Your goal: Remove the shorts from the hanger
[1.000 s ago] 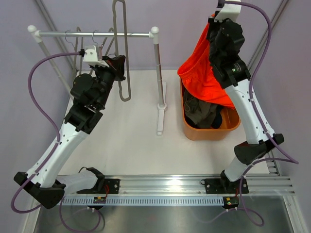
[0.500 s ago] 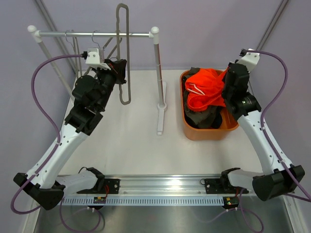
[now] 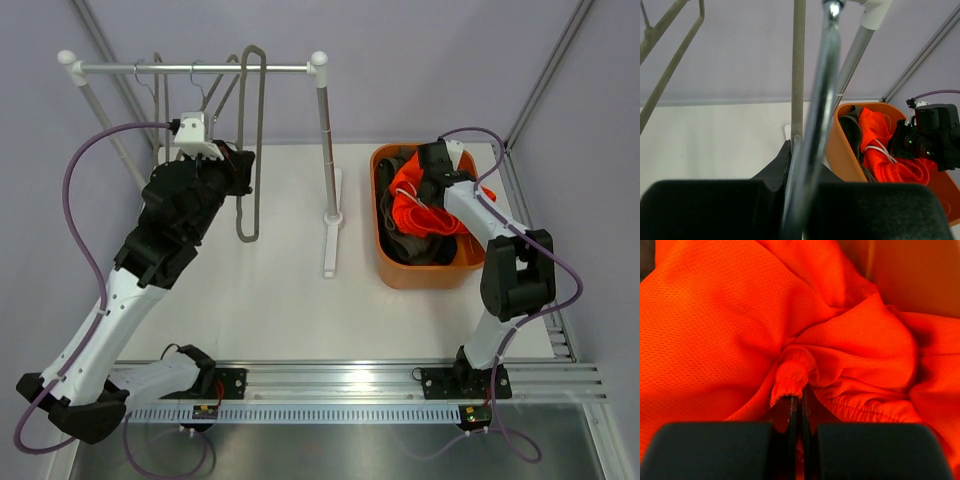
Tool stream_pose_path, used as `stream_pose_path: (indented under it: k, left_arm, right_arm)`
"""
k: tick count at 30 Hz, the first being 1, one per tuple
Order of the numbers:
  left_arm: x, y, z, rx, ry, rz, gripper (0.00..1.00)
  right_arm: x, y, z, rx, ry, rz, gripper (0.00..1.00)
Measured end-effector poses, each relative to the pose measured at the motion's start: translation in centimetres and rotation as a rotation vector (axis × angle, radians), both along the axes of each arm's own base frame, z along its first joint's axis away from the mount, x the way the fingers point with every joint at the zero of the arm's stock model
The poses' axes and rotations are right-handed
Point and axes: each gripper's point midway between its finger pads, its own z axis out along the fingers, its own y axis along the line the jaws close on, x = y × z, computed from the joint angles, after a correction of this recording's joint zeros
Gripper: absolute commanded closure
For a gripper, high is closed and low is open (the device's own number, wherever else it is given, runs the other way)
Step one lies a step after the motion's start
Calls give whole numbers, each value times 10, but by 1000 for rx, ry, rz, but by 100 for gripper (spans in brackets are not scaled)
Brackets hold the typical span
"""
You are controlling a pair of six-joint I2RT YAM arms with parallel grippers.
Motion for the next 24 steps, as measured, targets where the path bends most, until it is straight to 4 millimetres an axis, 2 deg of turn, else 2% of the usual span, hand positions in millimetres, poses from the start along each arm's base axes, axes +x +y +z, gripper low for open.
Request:
stream_pose_path:
  k: [7, 9, 11, 12, 13, 14, 15, 17, 18, 21, 24]
  left_arm:
    - [-10, 5, 3, 26, 61, -4, 100]
    - [-9, 4, 4, 38, 80, -8, 100]
    - [-6, 1, 6, 46, 93, -10, 100]
    - [-4, 0, 6, 53, 102, -12, 100]
    - [-2, -3, 7, 57, 109, -15, 100]
    - [1, -5, 7, 61, 116, -19, 100]
    - [4, -8, 8, 66, 123, -25, 100]
    - [8, -13, 8, 78, 138, -39, 100]
    - [9, -16, 7, 83, 145, -46, 100]
    - [7, -18, -9, 121, 206, -65, 100]
    - [3, -18, -37, 179, 302, -77, 100]
  right_arm:
    - [7, 24, -15, 151, -13, 58, 100]
    - [5, 27, -15, 181, -39, 59, 83]
    - [0, 29, -10, 205, -60, 55, 71]
    - [-4, 30, -7, 215, -64, 57, 60]
    - [-7, 31, -4, 221, -68, 55, 54]
    - [-11, 31, 1, 225, -70, 54, 50]
    - [-17, 31, 7, 228, -69, 56, 40]
    - [-28, 33, 21, 237, -77, 66, 28]
    - [-32, 35, 32, 244, -92, 74, 19]
    - [-44, 38, 66, 266, -155, 101, 10]
    - [-49, 39, 105, 280, -240, 118, 9]
